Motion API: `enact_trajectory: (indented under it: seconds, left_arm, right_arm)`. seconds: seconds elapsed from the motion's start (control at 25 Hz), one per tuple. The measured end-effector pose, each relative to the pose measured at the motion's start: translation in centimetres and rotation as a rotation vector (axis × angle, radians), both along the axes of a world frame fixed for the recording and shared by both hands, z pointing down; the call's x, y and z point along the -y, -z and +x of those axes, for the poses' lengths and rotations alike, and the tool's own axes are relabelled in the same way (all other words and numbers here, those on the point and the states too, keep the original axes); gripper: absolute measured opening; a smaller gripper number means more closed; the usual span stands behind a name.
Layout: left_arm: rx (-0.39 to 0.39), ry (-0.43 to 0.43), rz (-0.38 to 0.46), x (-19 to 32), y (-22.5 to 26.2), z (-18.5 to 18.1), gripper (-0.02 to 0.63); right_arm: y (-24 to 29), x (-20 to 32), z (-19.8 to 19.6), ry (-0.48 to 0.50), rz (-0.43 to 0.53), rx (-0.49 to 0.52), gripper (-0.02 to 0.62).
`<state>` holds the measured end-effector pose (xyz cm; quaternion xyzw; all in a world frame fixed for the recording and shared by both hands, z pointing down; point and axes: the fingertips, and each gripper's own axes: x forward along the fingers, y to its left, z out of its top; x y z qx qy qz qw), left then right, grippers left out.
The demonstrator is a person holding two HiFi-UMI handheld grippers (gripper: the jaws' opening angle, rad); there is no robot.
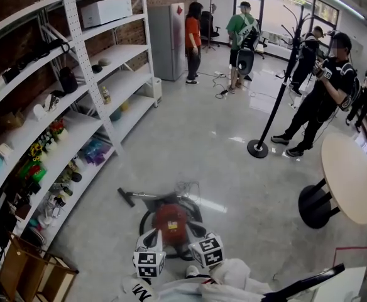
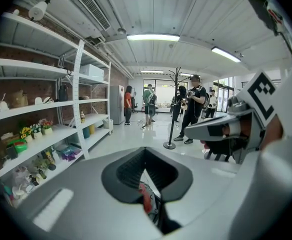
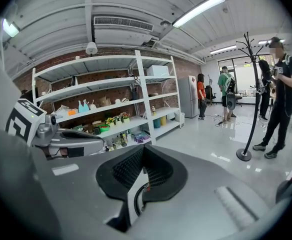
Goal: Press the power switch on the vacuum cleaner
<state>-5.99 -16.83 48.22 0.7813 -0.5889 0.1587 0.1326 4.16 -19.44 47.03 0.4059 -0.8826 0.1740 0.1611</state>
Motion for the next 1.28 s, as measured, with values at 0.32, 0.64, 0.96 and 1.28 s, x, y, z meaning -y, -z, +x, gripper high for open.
enact_trajectory:
  seconds: [0.32,0.64,0.96,1.28]
  left_arm:
    - [-0.039,0.004,0.004,-3.4,0.1,-3.3,0.0]
    - [-0.061,-0.07,0.036,-6.4,0.8,-3.6,0.0]
    - [-0.064,-0.108,0.038,-10.9,0.4,-5.1,0.0]
    - [-0.058,-0.12,0.033,-15.5,0.0,-7.1,0.0]
  right_arm:
    - [0.1,-4.1,-2.8,-0.012,0.003,-0.017,0.0]
    - [0.7,-8.1,-3.5,-0.075,0.02,-0.03,0.0]
    - [0.3,-12.9,-4.6,-0.129,0.02,-0.035,0.0]
    - [0.0,-17.4,-6.2,-0.162,0.027,-0.029,0.0]
